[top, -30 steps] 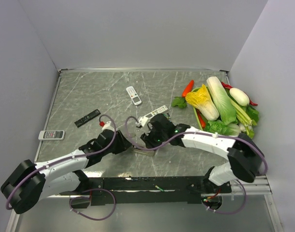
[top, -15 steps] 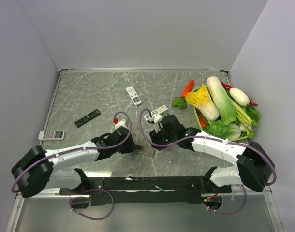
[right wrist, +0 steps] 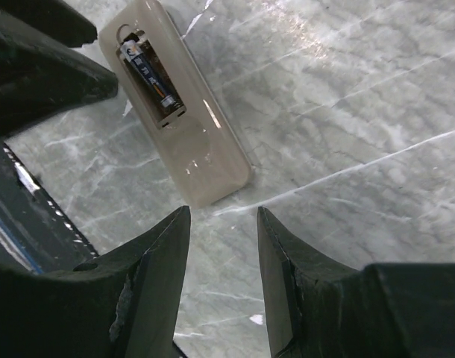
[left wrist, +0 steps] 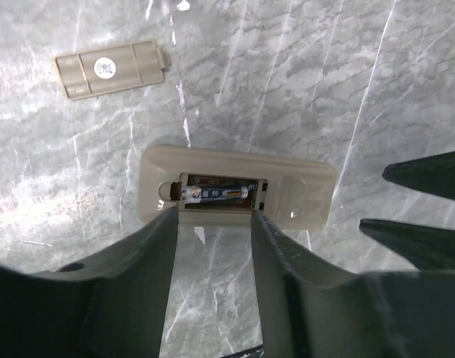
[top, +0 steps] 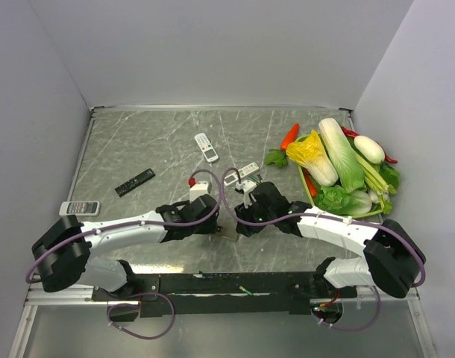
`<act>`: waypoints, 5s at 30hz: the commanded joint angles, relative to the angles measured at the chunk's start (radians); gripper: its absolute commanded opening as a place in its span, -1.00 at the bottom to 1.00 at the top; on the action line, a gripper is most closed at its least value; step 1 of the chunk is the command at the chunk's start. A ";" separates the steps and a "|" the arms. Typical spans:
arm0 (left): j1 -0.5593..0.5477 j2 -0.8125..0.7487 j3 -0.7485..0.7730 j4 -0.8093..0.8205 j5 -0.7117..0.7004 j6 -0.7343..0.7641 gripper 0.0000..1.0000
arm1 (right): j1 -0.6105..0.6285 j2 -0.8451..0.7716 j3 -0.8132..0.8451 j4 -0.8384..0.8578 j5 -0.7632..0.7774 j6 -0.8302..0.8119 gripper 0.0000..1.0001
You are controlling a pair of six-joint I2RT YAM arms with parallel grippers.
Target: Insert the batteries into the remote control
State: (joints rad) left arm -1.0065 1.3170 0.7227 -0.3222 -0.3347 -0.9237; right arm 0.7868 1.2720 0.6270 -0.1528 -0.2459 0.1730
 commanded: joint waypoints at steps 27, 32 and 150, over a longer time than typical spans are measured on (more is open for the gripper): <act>-0.096 0.251 0.227 -0.201 -0.167 0.129 -0.09 | -0.040 0.036 -0.062 0.134 -0.119 0.171 -0.03; -0.096 0.258 0.238 -0.196 -0.178 0.135 -0.14 | -0.041 0.062 -0.056 0.141 -0.133 0.174 -0.04; -0.104 0.631 0.359 -0.153 0.182 0.151 -0.55 | -0.047 0.155 -0.062 0.239 -0.251 0.207 -0.49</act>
State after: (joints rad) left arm -1.0618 1.7725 1.1286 -0.7097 -0.3904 -0.6857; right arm 0.7330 1.4258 0.5549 0.0048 -0.4702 0.3843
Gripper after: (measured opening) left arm 0.167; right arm 0.254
